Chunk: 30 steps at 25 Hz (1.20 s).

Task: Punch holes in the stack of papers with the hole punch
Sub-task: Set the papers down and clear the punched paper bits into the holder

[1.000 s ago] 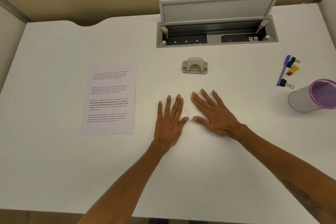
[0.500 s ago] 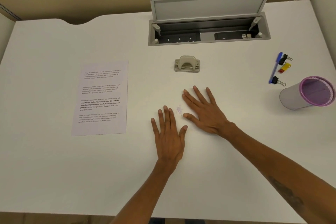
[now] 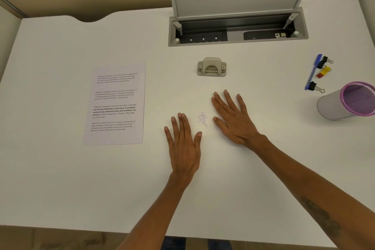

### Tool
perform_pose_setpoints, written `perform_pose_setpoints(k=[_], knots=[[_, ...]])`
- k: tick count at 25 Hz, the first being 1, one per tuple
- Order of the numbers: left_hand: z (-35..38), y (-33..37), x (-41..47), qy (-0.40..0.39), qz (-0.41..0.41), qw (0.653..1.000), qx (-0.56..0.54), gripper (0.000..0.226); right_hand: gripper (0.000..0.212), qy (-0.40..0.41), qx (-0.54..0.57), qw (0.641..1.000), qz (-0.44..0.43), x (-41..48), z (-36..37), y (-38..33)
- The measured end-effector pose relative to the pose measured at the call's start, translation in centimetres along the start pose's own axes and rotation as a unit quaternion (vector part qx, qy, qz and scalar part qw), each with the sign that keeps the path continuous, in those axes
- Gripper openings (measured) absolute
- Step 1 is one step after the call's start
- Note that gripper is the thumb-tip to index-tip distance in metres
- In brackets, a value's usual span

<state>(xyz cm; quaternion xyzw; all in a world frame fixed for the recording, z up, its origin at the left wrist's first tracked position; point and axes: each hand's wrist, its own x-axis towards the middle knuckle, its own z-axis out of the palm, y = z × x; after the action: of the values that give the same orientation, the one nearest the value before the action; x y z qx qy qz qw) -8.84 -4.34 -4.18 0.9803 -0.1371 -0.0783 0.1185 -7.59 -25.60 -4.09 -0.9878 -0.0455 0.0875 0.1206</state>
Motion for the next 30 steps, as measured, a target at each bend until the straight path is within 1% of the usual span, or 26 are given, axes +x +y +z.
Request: perform_pose_setpoints(k=[2, 6, 9, 11, 13, 15, 20, 23, 25, 27, 30], knots=[[0.2, -0.4, 0.0, -0.009, 0.015, 1.0, -0.001, 0.068, 0.065, 0.0, -0.014, 1.0, -0.017, -0.5, 0.4, -0.6], [0.0, 0.7, 1.1, -0.024, 0.088, 0.996, 0.016, 0.064, 0.064, -0.001, -0.017, 0.999, -0.05, -2.0, 1.0, -1.9], [-0.5, -0.2, 1.9, -0.021, 0.094, 0.995, 0.039, 0.063, 0.064, -0.004, 0.016, 0.999, -0.051, -3.5, 0.6, -2.2], [-0.9, -1.9, 2.0, -0.023, 0.083, 0.994, 0.074, 0.063, 0.063, -0.012, -0.006, 0.997, -0.08, -5.3, 0.7, -2.0], [-1.1, -3.0, 1.6, -0.033, 0.103, 0.988, 0.111, 0.064, 0.063, -0.028, -0.048, 0.993, -0.104, -6.4, 0.8, -1.6], [-0.9, -2.8, 1.1, -0.049, 0.13, 0.982, 0.128, 0.066, 0.062, -0.03, -0.074, 0.991, -0.104, -6.1, 0.8, -1.4], [-0.6, -1.0, 1.7, -0.045, 0.136, 0.983, 0.116, 0.07, 0.061, -0.022, -0.083, 0.993, -0.08, -3.8, 0.5, -1.6], [-0.6, -0.9, 2.1, -0.05, 0.147, 0.981, 0.113, 0.072, 0.062, -0.012, -0.058, 0.995, -0.074, -3.8, 1.0, -2.0], [-0.8, -1.6, 2.2, -0.05, 0.138, 0.983, 0.11, 0.073, 0.063, 0.001, -0.026, 0.998, -0.062, -3.8, 0.7, -2.0], [-1.1, -2.1, 2.0, -0.046, 0.119, 0.985, 0.112, 0.075, 0.065, 0.027, -0.006, 1.0, -0.015, -3.6, 0.2, -1.9], [-0.9, -1.8, 0.9, -0.043, 0.107, 0.988, 0.101, 0.073, 0.066, 0.052, 0.032, 0.995, 0.083, -4.0, 0.5, -3.2]])
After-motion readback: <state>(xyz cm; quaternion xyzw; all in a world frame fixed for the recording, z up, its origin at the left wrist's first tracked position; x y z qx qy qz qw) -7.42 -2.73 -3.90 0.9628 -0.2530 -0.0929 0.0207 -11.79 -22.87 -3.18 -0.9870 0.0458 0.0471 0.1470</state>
